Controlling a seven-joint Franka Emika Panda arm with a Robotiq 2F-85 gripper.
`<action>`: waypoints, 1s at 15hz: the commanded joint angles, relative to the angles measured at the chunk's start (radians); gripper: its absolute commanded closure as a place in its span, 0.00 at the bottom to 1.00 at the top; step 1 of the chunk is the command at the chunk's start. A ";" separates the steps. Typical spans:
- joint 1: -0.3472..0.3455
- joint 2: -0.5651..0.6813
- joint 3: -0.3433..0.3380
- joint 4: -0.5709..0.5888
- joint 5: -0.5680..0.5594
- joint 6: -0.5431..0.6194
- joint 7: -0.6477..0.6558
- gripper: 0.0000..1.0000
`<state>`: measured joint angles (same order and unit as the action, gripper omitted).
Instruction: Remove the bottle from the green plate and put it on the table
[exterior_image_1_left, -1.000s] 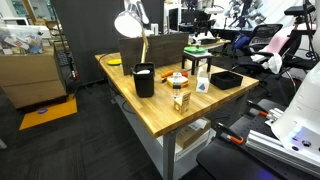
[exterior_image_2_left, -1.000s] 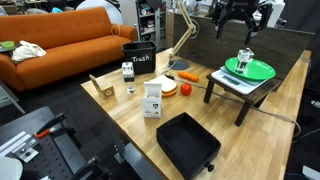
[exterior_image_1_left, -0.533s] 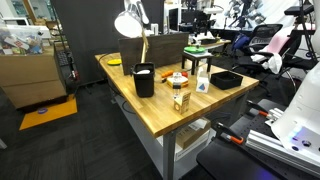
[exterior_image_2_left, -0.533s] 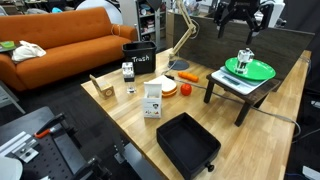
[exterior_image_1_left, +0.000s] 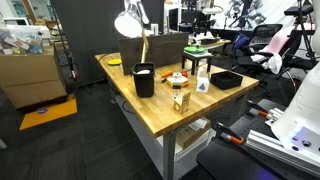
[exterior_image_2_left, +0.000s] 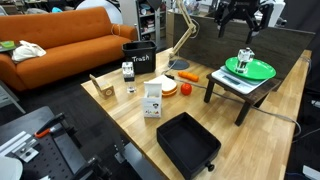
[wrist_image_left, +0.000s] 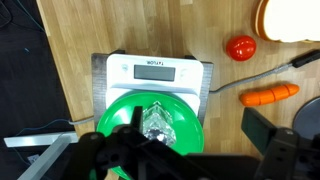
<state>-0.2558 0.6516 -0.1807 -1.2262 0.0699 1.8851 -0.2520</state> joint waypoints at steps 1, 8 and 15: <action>-0.027 0.102 0.018 0.162 -0.006 -0.063 0.108 0.00; -0.046 0.269 0.004 0.372 0.003 -0.189 0.391 0.00; -0.038 0.275 -0.002 0.375 0.001 -0.199 0.432 0.00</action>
<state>-0.2936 0.9273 -0.1822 -0.8505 0.0706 1.6860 0.1802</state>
